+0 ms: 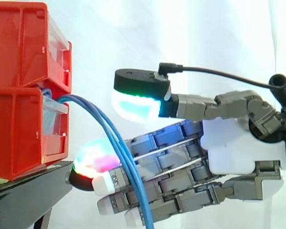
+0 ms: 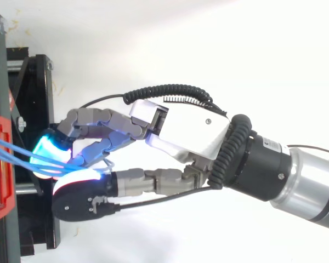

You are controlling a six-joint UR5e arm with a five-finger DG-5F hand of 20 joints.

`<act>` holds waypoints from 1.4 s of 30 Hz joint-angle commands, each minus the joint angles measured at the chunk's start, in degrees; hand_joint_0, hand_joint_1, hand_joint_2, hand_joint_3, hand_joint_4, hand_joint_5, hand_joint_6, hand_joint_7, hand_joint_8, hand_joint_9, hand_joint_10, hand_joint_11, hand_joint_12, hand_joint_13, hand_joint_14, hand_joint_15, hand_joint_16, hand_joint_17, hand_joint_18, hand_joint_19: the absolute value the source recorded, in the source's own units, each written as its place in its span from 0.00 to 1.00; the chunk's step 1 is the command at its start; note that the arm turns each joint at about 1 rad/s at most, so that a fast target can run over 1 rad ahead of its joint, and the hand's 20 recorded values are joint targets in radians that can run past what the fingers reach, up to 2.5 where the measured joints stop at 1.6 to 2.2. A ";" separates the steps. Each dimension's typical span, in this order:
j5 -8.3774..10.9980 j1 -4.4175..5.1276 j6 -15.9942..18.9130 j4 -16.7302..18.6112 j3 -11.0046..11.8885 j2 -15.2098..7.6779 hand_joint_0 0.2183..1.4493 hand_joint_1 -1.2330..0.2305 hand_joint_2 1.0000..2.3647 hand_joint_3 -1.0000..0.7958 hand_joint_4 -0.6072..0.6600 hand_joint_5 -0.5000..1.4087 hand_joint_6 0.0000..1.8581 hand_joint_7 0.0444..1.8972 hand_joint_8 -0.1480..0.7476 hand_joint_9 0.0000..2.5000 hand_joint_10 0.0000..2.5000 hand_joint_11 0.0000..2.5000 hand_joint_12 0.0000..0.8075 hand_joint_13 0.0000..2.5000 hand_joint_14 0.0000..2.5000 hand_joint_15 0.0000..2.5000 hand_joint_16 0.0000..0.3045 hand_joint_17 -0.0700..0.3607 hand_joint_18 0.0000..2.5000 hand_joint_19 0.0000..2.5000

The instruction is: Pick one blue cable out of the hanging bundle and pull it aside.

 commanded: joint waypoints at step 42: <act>-0.13 -0.20 0.24 -3.76 1.59 1.78 0.29 0.34 0.01 0.42 0.63 0.21 0.49 0.41 0.49 0.40 0.00 0.11 0.51 0.29 0.01 0.15 0.20 0.48 0.24 0.25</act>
